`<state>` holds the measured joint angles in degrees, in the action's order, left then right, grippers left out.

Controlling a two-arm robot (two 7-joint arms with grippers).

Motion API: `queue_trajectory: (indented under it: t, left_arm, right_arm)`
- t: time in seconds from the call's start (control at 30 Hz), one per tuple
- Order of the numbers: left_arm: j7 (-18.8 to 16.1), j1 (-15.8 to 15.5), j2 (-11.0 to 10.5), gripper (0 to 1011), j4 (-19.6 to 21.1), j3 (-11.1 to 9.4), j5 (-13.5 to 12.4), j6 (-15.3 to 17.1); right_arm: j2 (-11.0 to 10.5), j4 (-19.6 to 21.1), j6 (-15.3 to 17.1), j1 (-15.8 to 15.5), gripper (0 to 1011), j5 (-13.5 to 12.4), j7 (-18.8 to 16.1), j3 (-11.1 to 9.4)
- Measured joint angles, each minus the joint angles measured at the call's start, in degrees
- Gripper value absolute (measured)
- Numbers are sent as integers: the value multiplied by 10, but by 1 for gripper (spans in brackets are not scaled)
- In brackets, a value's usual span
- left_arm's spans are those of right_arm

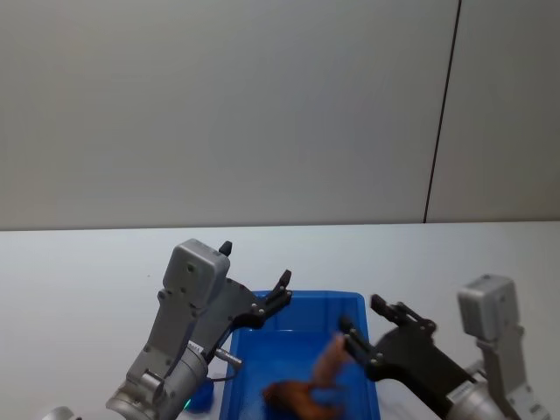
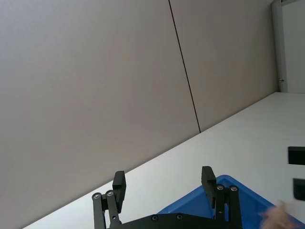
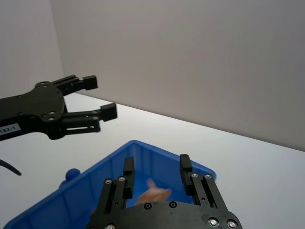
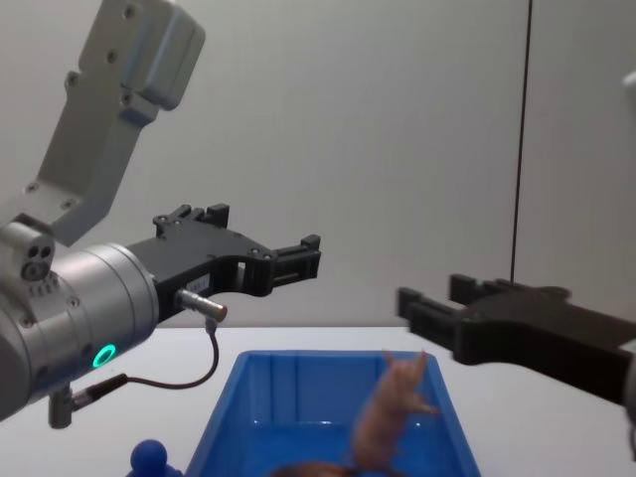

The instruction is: Pick up the two dolls from the table and place them into the box.

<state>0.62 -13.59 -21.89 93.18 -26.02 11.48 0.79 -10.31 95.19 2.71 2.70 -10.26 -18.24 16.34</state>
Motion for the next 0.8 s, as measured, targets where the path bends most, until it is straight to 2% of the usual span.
queue_trajectory:
  t: [0.07,0.1,0.2,0.5,0.8]
  left_arm:
    - [0,0,0,1002,0,0,0,0]
    - [0,0,0,1002,0,0,0,0]
    - [0,0,0,1002,0,0,0,0]
    - [0,0,0,1002,0,0,0,0]
    - [0,0,0,1002,0,0,0,0]
  right_arm:
    - [7,-12,3,13,600,0,-15,2]
    - [9,-16,5,17,600,0,-21,3]
    - [16,-31,8,32,716,1,-33,5]
    - [27,-57,17,53,983,-2,-32,5]
    - [21,-53,22,45,1001,-15,5,-2]
